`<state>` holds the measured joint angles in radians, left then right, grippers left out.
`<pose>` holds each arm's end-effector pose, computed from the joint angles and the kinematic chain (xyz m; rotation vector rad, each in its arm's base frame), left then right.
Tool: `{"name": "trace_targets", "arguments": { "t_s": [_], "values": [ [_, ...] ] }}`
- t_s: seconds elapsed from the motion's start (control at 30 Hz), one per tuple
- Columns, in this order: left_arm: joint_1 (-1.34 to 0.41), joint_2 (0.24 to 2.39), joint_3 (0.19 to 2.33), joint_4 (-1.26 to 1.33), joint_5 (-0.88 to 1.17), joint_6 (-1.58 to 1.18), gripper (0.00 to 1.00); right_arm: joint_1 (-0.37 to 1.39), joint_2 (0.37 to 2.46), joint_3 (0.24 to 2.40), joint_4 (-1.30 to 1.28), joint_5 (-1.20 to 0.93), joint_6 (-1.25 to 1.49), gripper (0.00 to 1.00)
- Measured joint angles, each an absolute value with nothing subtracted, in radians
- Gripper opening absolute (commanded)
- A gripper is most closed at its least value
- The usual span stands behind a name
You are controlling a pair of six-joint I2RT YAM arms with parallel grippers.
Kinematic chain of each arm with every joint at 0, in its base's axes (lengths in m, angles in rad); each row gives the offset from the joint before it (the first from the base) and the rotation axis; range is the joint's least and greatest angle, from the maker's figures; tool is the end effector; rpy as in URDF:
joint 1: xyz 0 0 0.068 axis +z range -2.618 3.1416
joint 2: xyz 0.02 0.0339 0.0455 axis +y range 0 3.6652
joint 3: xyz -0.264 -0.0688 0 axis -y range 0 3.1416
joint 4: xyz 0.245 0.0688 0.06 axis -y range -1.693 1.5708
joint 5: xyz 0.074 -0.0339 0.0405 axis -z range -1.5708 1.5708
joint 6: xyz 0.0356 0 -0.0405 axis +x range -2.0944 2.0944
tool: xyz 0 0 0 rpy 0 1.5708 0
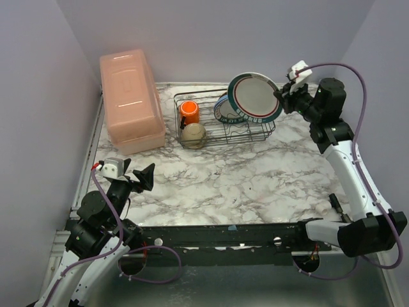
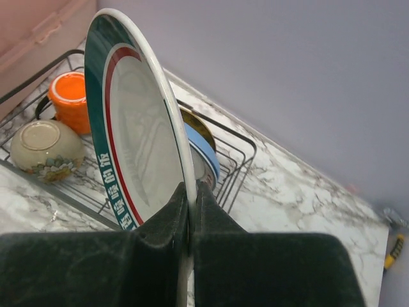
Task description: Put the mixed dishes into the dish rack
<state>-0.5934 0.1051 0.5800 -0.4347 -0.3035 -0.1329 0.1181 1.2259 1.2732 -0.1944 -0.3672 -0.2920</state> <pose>0.0522 -0.0224 0.3109 0.1115 1.5384 -0.3455 0.2753 0.0455 0.4178 -0.6092 1.5994 0.1860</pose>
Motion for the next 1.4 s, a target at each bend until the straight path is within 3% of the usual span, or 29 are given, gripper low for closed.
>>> {"name": "trace_targets", "arguments": {
  "t_s": [0.2, 0.57, 0.97, 1.4],
  "values": [
    [-0.593, 0.105, 0.58, -0.434, -0.304, -0.133, 0.84, 0.225, 1.301, 1.261, -0.119, -0.36, -0.435, 0.0],
    [-0.596, 0.112, 0.58, -0.434, -0.304, -0.132, 0.84, 0.243, 1.373, 1.144, 0.061, -0.38, -0.826, 0.0],
    [-0.596, 0.13, 0.578, -0.434, -0.304, -0.129, 0.84, 0.253, 1.455, 1.167, 0.05, -0.474, -1.147, 0.0],
    [-0.596, 0.142, 0.577, -0.435, -0.304, -0.128, 0.84, 0.296, 1.512, 1.177, -0.012, -0.484, -1.273, 0.0]
  ]
}}
